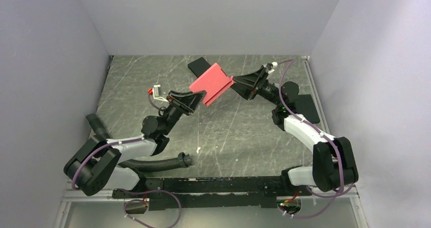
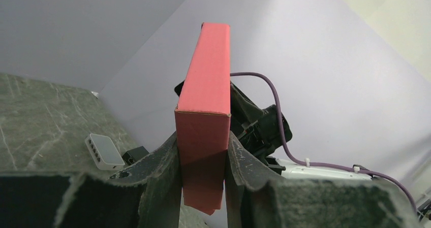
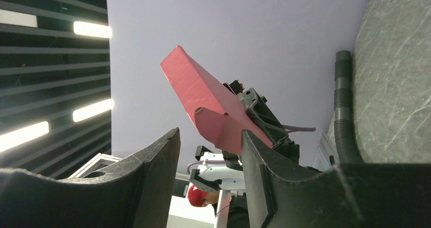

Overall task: Fold the paper box
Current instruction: Close the paper box.

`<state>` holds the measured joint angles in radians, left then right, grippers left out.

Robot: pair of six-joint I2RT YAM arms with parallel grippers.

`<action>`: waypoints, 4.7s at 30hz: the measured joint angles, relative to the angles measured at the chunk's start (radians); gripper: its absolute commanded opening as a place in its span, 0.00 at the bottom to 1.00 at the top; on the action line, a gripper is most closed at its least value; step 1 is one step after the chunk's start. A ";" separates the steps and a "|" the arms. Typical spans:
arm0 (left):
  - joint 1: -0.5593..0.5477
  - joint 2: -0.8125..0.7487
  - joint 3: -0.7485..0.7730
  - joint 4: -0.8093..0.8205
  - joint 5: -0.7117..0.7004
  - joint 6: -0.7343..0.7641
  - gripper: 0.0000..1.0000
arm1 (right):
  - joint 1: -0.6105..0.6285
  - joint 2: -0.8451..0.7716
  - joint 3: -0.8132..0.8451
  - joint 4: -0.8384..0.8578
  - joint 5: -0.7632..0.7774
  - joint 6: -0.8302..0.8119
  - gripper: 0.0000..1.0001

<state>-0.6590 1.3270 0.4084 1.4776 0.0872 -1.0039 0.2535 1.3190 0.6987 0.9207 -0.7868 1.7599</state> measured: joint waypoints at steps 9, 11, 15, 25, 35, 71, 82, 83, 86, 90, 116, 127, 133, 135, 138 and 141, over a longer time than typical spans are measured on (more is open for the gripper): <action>0.000 0.000 0.000 0.000 -0.031 -0.040 0.01 | 0.000 -0.011 0.000 -0.010 0.000 -0.077 0.52; 0.000 0.000 0.000 0.000 -0.032 -0.043 0.01 | 0.000 -0.011 0.000 -0.018 0.000 -0.095 0.50; 0.000 0.000 0.000 0.000 -0.032 -0.056 0.01 | 0.000 -0.012 0.000 -0.044 0.000 -0.131 0.47; 0.000 0.000 0.000 -0.001 -0.032 -0.060 0.01 | 0.000 -0.012 0.004 -0.068 0.000 -0.184 0.43; 0.000 0.008 0.000 -0.001 -0.032 -0.064 0.01 | 0.000 -0.012 0.006 -0.090 0.000 -0.205 0.40; 0.000 0.008 0.000 -0.001 -0.034 -0.066 0.01 | 0.000 -0.025 0.008 -0.126 0.000 -0.250 0.33; 0.000 0.003 0.000 -0.002 -0.041 -0.066 0.01 | 0.000 -0.026 0.008 -0.135 0.001 -0.261 0.33; 0.000 0.003 0.000 -0.002 -0.041 -0.066 0.01 | 0.000 -0.026 0.008 -0.135 0.001 -0.262 0.35; 0.000 0.003 0.000 -0.002 -0.041 -0.066 0.01 | 0.000 -0.026 0.008 -0.134 0.000 -0.262 0.42; 0.000 0.001 0.000 -0.001 -0.041 -0.066 0.01 | 0.000 -0.026 0.008 -0.101 -0.009 -0.248 0.50; 0.000 -0.018 -0.007 0.000 0.021 -0.055 0.01 | -0.048 -0.044 0.008 -0.008 -0.031 -0.071 0.55; 0.000 -0.007 0.010 0.000 0.051 -0.055 0.01 | -0.042 -0.036 0.008 -0.053 -0.025 -0.072 0.50; 0.000 -0.007 0.010 0.000 0.056 -0.055 0.01 | -0.042 -0.036 0.008 -0.055 -0.025 -0.072 0.47; 0.000 -0.007 0.013 0.000 0.056 -0.055 0.01 | -0.042 -0.036 0.008 -0.056 -0.025 -0.072 0.46; 0.000 -0.007 0.013 0.000 0.056 -0.055 0.01 | -0.042 -0.036 0.008 -0.056 -0.025 -0.072 0.45; 0.000 -0.007 0.013 0.000 0.056 -0.055 0.01 | -0.042 -0.036 0.008 -0.056 -0.024 -0.073 0.44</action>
<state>-0.6590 1.3197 0.4213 1.4773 0.1436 -1.0592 0.2111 1.2831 0.7063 0.8642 -0.8112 1.6867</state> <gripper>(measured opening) 0.334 0.450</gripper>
